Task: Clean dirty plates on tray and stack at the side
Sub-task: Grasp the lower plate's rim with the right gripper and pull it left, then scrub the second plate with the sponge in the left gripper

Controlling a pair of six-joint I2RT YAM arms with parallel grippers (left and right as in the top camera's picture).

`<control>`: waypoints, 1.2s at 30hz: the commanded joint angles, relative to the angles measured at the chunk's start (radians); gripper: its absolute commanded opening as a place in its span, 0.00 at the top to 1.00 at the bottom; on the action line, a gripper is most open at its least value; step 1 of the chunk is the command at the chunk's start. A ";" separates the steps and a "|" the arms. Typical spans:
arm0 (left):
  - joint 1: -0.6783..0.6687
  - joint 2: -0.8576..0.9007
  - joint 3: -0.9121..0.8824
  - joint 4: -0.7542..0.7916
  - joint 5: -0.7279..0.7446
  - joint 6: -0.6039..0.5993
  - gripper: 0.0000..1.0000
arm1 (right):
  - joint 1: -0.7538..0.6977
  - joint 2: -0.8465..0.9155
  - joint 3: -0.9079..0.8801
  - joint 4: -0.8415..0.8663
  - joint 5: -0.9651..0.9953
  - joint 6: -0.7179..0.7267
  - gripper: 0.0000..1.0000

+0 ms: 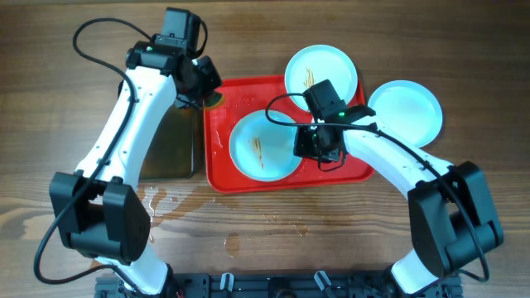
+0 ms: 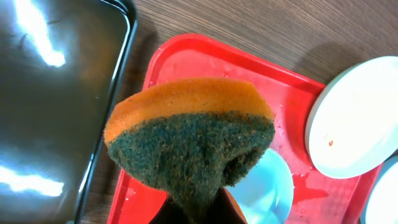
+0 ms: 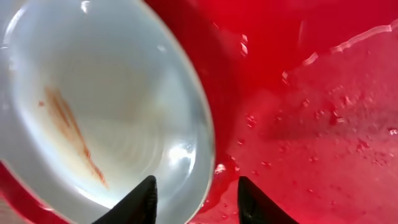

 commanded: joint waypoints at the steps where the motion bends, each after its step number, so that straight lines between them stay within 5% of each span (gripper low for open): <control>1: -0.017 0.006 -0.022 0.006 0.008 0.024 0.96 | 0.002 0.021 0.052 0.037 -0.016 -0.009 0.56; 10: -0.039 0.006 -0.065 0.006 0.012 0.023 0.96 | 0.002 0.199 0.051 0.143 0.043 -0.107 0.63; 13: -0.050 0.006 -0.065 0.006 0.028 0.023 0.96 | 0.002 0.222 0.051 0.175 0.016 -0.080 0.77; 15: -0.064 0.006 -0.071 0.008 0.043 0.023 0.96 | 0.002 0.224 0.051 0.201 -0.018 -0.045 0.96; 21: -0.116 0.010 -0.185 0.129 0.053 0.024 0.96 | 0.002 0.224 0.050 0.204 -0.044 -0.002 0.96; 27: -0.122 0.010 -0.419 0.391 0.053 0.221 0.96 | 0.002 0.224 0.050 0.226 -0.067 -0.002 0.96; 32: -0.122 0.011 -0.542 0.580 0.053 0.264 0.96 | 0.002 0.224 0.050 0.231 -0.066 -0.003 0.95; 36: -0.135 0.026 -0.568 0.555 0.078 0.288 0.96 | 0.002 0.224 0.050 0.241 -0.066 -0.002 0.96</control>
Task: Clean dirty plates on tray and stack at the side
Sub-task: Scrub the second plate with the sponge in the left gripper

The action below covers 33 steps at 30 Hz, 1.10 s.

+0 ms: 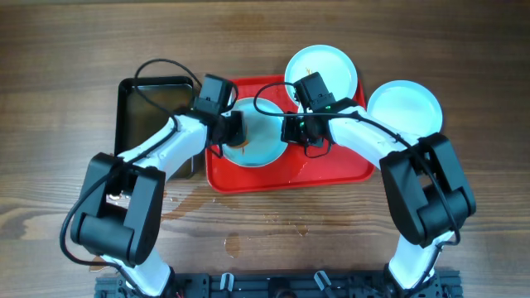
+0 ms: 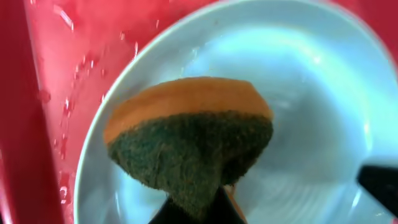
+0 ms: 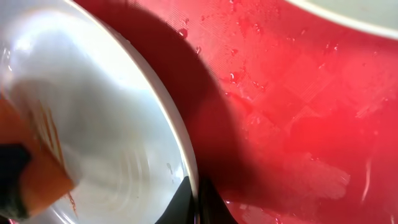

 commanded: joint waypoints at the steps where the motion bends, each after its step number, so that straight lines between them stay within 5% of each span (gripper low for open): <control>1: -0.026 0.023 -0.016 -0.068 0.055 0.077 0.96 | 0.003 0.035 -0.010 0.003 -0.001 0.012 0.96; 9: -0.115 0.027 -0.016 0.003 0.068 0.108 0.96 | 0.003 0.035 -0.010 0.002 -0.002 0.011 0.96; 14: -0.065 0.034 -0.016 0.141 -0.102 0.071 0.96 | 0.003 0.035 -0.010 0.002 -0.002 0.012 0.96; 20: 0.007 0.104 -0.016 0.243 -0.124 0.071 0.96 | 0.003 0.035 -0.010 0.002 -0.002 0.012 0.96; 28: 0.010 0.118 0.119 -0.269 0.298 0.072 0.96 | 0.003 0.035 -0.010 0.009 -0.002 0.012 0.96; 33: 0.011 0.126 0.154 -0.306 0.380 0.071 0.96 | 0.003 0.035 -0.010 0.003 -0.002 0.011 0.96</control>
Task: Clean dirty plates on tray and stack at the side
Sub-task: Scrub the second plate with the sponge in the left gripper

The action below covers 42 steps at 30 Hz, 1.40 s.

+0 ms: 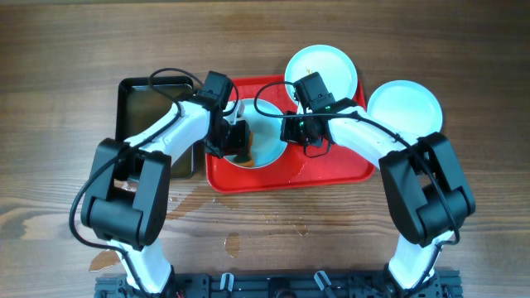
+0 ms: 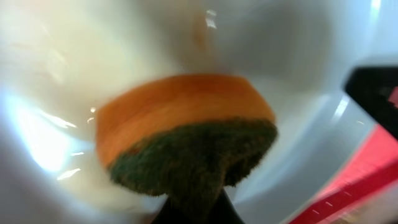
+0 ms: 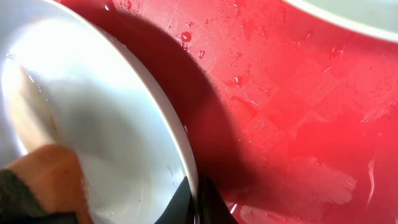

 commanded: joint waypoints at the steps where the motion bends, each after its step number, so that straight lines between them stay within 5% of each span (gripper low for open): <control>1: 0.000 0.037 0.021 0.050 0.107 -0.005 0.96 | 0.003 0.034 -0.010 -0.009 0.001 0.004 0.96; 7: 0.003 0.048 0.021 0.313 -0.095 -0.025 0.96 | 0.003 0.034 -0.010 -0.009 -0.010 0.003 0.96; 12: 0.004 0.048 0.021 0.282 -0.319 -0.143 0.96 | 0.003 0.034 -0.010 -0.008 -0.013 0.003 0.96; 16: 0.004 0.048 0.021 0.092 -0.266 -0.230 0.96 | 0.002 0.034 -0.010 -0.008 -0.013 0.003 0.96; 19: 0.003 0.048 0.021 -0.029 -0.053 -0.235 0.96 | 0.003 0.034 -0.010 -0.006 -0.014 0.003 0.96; 23: -0.012 0.048 0.021 0.019 0.154 -0.235 0.96 | 0.003 0.034 -0.010 -0.008 -0.018 0.002 0.96; 28: -0.035 0.048 0.021 0.216 0.123 -0.235 0.96 | 0.002 0.034 -0.010 -0.008 -0.020 0.001 0.96; 32: -0.031 0.048 0.021 0.287 -0.093 -0.236 0.96 | 0.002 0.034 -0.010 -0.006 -0.020 0.001 0.96; 37: 0.000 0.048 0.021 0.224 -0.346 -0.236 0.96 | 0.002 0.034 -0.010 -0.004 -0.020 0.001 0.96; 42: 0.017 0.048 0.021 0.010 -0.241 -0.260 0.96 | 0.002 0.034 -0.010 -0.004 -0.021 0.001 0.96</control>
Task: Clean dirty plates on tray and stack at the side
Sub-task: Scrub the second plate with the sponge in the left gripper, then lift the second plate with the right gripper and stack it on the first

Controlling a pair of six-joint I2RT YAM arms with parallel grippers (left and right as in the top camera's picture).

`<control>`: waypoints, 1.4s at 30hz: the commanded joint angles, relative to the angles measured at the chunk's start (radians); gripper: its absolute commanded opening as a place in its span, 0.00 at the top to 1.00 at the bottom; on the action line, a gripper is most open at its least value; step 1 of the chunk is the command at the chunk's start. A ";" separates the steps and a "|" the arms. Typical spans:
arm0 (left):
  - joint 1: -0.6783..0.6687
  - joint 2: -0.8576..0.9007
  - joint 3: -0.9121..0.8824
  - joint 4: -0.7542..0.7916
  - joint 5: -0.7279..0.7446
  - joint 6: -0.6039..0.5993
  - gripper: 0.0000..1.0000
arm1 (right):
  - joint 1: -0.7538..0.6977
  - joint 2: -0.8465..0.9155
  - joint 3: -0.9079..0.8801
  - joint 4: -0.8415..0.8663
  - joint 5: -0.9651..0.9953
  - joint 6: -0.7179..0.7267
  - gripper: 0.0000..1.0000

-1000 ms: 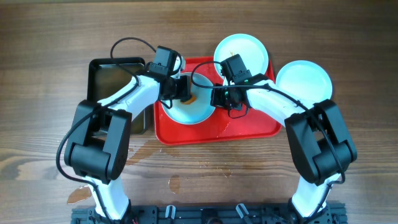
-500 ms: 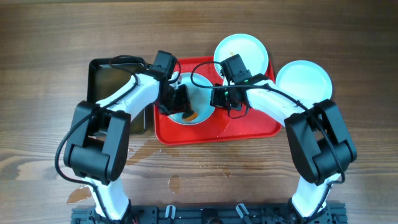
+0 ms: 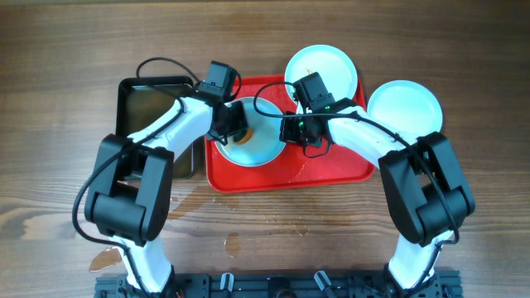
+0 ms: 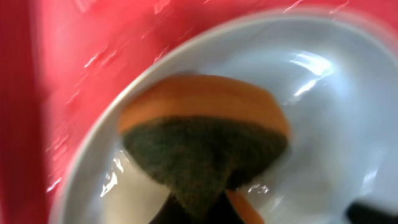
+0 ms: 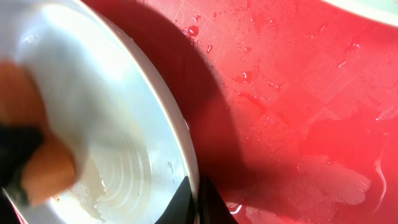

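A white plate [image 3: 257, 147] lies on the red tray [image 3: 331, 170], wet, with a faint brownish smear low in its bowl [image 5: 93, 186]. My right gripper [image 5: 194, 200] is shut on the plate's right rim [image 3: 284, 132]. My left gripper [image 4: 199, 214] is shut on an orange-and-green sponge [image 4: 205, 134], which presses into the plate's back left part [image 3: 232, 126]. A second plate [image 3: 321, 73] with orange streaks sits at the tray's back right. A clean plate [image 3: 403, 109] rests on the table to the right of the tray.
A black metal tray [image 3: 153, 124] lies left of the red tray, under my left arm. Water spots mark the wooden table [image 3: 232, 244] in front of the red tray. The red tray's floor [image 5: 298, 93] is wet.
The sponge has moved from the front left of the plate to its back left. The right gripper still pinches the rim in the same place.
At first my left gripper held the sponge over the tray's back left corner, and my right stood open around the streaked plate's rim. Then the right was shut on the rim and the sponge was in the plate. The streaks have faded to a faint smear.
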 commanded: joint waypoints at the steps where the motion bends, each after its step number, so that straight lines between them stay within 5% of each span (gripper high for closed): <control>1: 0.011 0.019 -0.024 -0.157 0.068 -0.016 0.96 | 0.002 0.031 -0.010 -0.005 -0.002 0.000 0.96; 9: 0.050 -0.017 0.038 -0.307 0.580 0.153 0.96 | 0.002 0.031 -0.010 0.006 -0.059 -0.028 0.96; 17: 0.241 -0.174 0.314 -0.370 0.573 0.152 0.96 | -0.010 0.022 -0.009 0.038 -0.196 -0.096 0.96; 22: 0.305 -0.194 0.321 -0.395 0.472 0.153 0.96 | -0.069 -0.134 -0.009 -0.040 -0.189 -0.153 0.96; 27: 0.304 -0.194 0.320 -0.405 0.420 0.153 0.96 | -0.074 -0.354 -0.009 -0.170 0.090 -0.157 0.96; 33: 0.298 -0.194 0.320 -0.406 0.382 0.153 0.96 | 0.027 -0.608 -0.009 -0.334 0.681 -0.158 0.96; 42: 0.292 -0.194 0.319 -0.405 0.373 0.153 0.96 | 0.307 -0.611 -0.009 -0.391 1.308 -0.141 0.96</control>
